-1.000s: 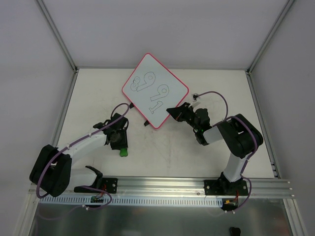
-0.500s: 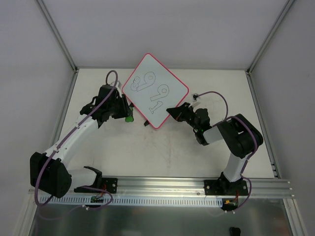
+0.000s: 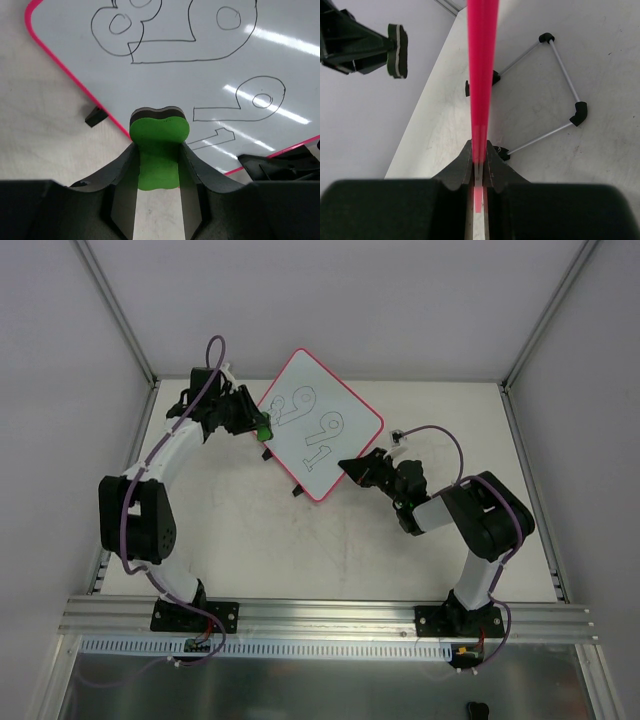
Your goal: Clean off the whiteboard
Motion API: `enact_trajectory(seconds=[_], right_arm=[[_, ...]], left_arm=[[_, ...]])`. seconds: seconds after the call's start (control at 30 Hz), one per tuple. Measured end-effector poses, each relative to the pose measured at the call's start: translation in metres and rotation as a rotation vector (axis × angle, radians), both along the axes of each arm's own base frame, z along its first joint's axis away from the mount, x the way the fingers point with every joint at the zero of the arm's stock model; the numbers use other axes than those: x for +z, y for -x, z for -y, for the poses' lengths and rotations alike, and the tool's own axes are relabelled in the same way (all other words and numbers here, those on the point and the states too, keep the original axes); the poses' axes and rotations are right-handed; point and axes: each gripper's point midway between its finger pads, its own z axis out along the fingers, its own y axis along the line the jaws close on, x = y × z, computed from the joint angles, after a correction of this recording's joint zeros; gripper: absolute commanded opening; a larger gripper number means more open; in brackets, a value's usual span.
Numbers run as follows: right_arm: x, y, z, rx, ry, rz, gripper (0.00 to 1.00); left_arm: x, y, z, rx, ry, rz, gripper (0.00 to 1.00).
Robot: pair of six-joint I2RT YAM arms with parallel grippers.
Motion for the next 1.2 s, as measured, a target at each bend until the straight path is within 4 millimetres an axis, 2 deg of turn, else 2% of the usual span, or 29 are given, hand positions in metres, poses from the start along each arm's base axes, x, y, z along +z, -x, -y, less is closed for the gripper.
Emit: enact_trajectory(seconds=[0.13, 0.23, 0.33, 0.5, 0.67, 1.0, 1.2], right_arm=[[-0.001, 0.000, 0.000, 0.000, 0.000, -0.001, 0.00], [0.000, 0.000, 0.000, 0.001, 0.000, -0.001, 0.00], [0.000, -0.001, -0.001, 0.004, -0.001, 0.000, 0.00], [-0.002, -0.003, -0.001, 0.004, -0.001, -0.005, 0.00], [-0.001, -0.003, -0.001, 0.007, -0.003, -0.003, 0.00], [-0.001, -0.003, -0.001, 0.009, -0.003, -0.003, 0.00], [-0.001, -0.003, -0.002, 0.011, -0.004, -0.003, 0.00]], left_arm=[[-0.008, -0.028, 0.010, -0.026, 0.029, 0.012, 0.00], [-0.016, -0.039, 0.012, -0.024, 0.038, 0.018, 0.00], [-0.021, -0.049, 0.008, -0.006, 0.050, 0.022, 0.00], [-0.017, -0.074, -0.004, 0.042, 0.075, 0.052, 0.00], [-0.026, -0.083, -0.014, 0.082, 0.075, 0.040, 0.00], [-0.071, -0.093, -0.018, 0.108, 0.065, -0.048, 0.00], [-0.076, -0.104, -0.019, 0.122, 0.057, -0.045, 0.00]])
